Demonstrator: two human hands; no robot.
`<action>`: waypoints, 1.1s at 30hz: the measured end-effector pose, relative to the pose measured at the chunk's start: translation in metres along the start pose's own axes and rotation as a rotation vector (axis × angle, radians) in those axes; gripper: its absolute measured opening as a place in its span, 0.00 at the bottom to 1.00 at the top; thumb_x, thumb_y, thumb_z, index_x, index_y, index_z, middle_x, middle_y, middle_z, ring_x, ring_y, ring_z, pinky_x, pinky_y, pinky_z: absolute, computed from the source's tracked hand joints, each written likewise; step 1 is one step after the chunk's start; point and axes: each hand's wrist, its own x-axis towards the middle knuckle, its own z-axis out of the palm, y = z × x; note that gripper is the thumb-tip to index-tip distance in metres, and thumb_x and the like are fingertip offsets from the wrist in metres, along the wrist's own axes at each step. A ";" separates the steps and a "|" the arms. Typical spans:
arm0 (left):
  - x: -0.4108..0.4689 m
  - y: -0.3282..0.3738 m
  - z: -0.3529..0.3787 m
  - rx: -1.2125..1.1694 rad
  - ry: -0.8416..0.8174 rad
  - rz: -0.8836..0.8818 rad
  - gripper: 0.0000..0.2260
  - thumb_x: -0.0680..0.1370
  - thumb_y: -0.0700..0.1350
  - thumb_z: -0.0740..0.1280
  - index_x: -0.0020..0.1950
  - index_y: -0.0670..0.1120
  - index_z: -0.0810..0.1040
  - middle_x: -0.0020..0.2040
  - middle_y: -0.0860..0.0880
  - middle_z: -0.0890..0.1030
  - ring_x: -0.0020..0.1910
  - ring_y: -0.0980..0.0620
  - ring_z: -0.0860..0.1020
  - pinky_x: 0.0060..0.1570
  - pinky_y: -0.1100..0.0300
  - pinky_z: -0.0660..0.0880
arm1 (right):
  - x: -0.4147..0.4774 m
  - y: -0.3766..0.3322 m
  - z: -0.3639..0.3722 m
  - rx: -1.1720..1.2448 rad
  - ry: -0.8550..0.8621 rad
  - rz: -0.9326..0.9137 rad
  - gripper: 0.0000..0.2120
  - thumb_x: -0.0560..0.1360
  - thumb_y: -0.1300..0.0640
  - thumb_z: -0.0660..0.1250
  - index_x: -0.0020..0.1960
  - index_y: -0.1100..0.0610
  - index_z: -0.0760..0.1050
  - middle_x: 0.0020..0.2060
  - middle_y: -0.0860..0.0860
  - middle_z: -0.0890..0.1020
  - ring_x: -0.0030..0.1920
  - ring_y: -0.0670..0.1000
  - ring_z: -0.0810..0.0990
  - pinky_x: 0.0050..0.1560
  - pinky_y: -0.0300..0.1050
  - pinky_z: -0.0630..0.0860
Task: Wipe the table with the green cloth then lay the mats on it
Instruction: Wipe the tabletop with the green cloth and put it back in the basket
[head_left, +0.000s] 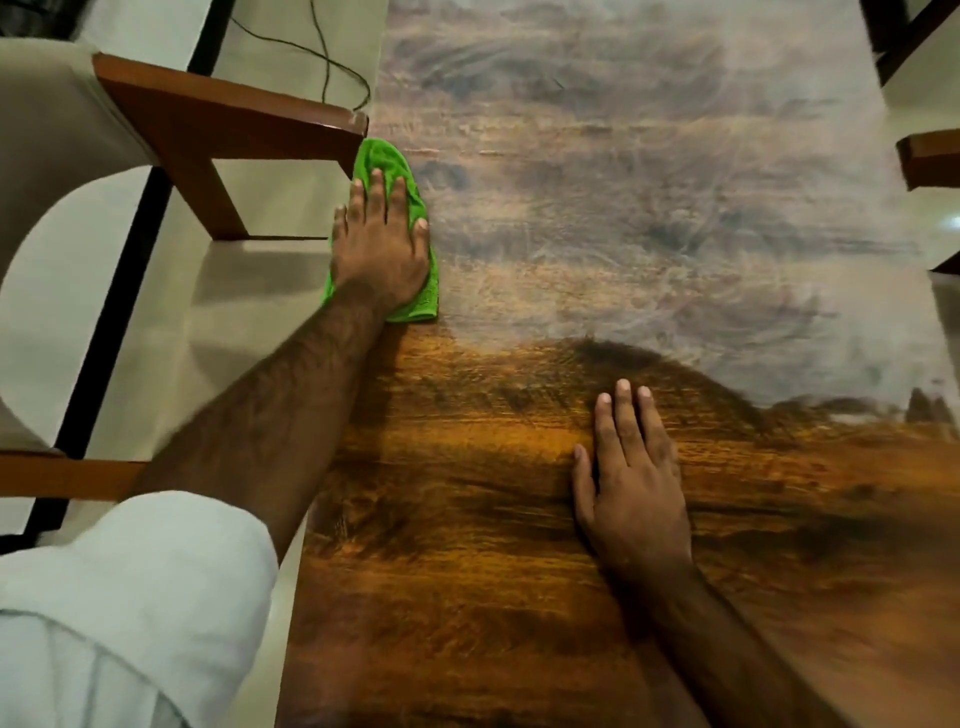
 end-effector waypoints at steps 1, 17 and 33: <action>-0.008 0.004 0.002 0.001 0.004 -0.003 0.33 0.88 0.60 0.46 0.90 0.46 0.50 0.90 0.41 0.50 0.89 0.38 0.51 0.86 0.37 0.51 | 0.000 0.000 0.000 -0.003 -0.002 0.001 0.33 0.89 0.43 0.53 0.88 0.59 0.60 0.89 0.56 0.55 0.90 0.56 0.47 0.85 0.62 0.60; -0.079 0.075 0.026 0.038 0.003 0.188 0.32 0.89 0.61 0.46 0.91 0.49 0.50 0.91 0.45 0.50 0.89 0.42 0.49 0.87 0.39 0.49 | 0.000 0.002 -0.003 -0.002 -0.066 0.011 0.33 0.89 0.43 0.51 0.89 0.58 0.57 0.90 0.55 0.52 0.90 0.55 0.44 0.86 0.58 0.56; -0.217 0.133 0.054 0.060 -0.029 0.261 0.32 0.89 0.59 0.47 0.91 0.48 0.48 0.91 0.45 0.46 0.90 0.43 0.45 0.86 0.38 0.50 | -0.002 0.005 0.000 0.190 0.017 0.055 0.34 0.90 0.43 0.47 0.89 0.62 0.53 0.89 0.58 0.54 0.90 0.55 0.50 0.86 0.60 0.59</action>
